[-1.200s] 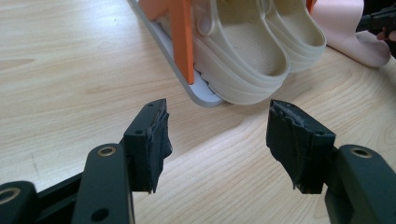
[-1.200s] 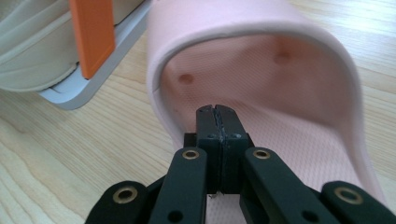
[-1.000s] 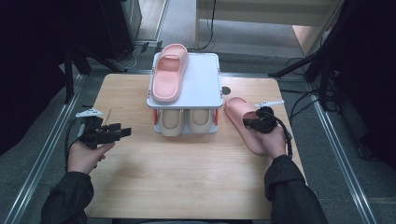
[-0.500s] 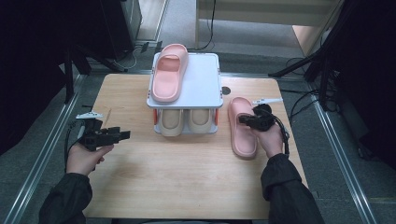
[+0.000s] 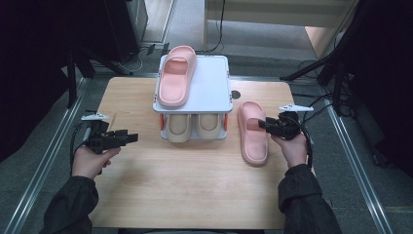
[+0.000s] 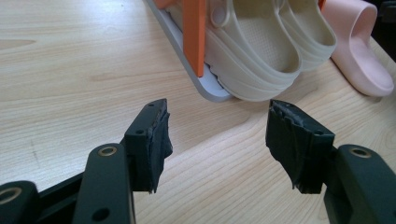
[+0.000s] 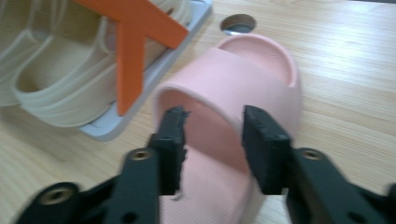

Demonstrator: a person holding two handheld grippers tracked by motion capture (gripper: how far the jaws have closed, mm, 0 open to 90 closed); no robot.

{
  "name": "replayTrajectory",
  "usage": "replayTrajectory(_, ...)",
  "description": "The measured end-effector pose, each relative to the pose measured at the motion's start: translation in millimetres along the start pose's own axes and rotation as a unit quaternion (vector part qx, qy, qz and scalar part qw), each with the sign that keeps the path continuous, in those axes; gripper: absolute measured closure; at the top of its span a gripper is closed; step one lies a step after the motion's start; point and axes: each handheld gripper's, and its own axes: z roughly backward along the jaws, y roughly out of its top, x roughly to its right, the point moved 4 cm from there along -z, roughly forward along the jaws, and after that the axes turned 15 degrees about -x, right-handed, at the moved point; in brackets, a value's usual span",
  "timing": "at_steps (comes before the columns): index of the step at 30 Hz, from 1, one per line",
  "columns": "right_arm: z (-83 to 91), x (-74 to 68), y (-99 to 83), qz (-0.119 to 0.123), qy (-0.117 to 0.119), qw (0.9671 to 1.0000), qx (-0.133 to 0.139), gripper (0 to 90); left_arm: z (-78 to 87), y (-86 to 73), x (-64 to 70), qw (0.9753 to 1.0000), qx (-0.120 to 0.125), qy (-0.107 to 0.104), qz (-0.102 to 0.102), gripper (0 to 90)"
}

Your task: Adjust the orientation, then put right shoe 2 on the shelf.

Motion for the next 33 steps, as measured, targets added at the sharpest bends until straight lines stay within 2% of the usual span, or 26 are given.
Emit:
replayTrajectory(3, -2.4, 6.4, -3.3, -0.011, 0.001, 0.9999, -0.004, 55.9, -3.1, -0.1, -0.7, 0.9999, -0.010, 0.002, 0.001, 39.7)
replayTrajectory(7, -8.7, 15.3, -5.3, -0.026, 0.006, 0.9996, -0.010, 55.9, -3.5, -1.0, -0.4, 0.9999, -0.011, 0.000, 0.003, 39.7)
replayTrajectory(10, -12.5, 19.1, -4.8, -0.032, 0.006, 0.9994, -0.016, 55.9, -1.7, -2.3, 1.1, 1.0000, -0.002, -0.006, 0.006, 39.7)
replayTrajectory(16, -21.1, 20.6, 0.4, -0.032, 0.007, 0.9992, -0.024, 55.0, 0.5, -9.2, -0.1, 0.9999, -0.004, -0.001, 0.010, 39.7)
replayTrajectory(18, -24.3, 20.5, 2.9, -0.027, -0.001, 0.9993, -0.026, 54.9, 2.2, -12.3, -1.2, 0.9999, -0.004, 0.003, 0.013, 39.7)
replayTrajectory(23, -32.0, 25.5, 4.4, -0.037, -0.005, 0.9987, -0.034, 53.7, 5.3, -17.6, -3.2, 0.9998, -0.004, 0.006, 0.020, 39.7)
replayTrajectory(26, -36.7, 29.1, 3.3, -0.051, -0.002, 0.9977, -0.044, 53.7, 6.1, -18.9, -4.6, 0.9997, -0.001, 0.008, 0.024, 39.7)
replayTrajectory(29, -39.7, 31.4, 2.4, -0.057, -0.002, 0.9973, -0.046, 54.4, 6.8, -19.5, -7.2, 0.9995, 0.003, 0.008, 0.032, 39.8)
replayTrajectory(33, -41.7, 33.8, 0.7, -0.064, 0.000, 0.9970, -0.044, 54.8, 5.8, -19.8, -8.5, 0.9995, 0.002, 0.010, 0.031, 40.0)
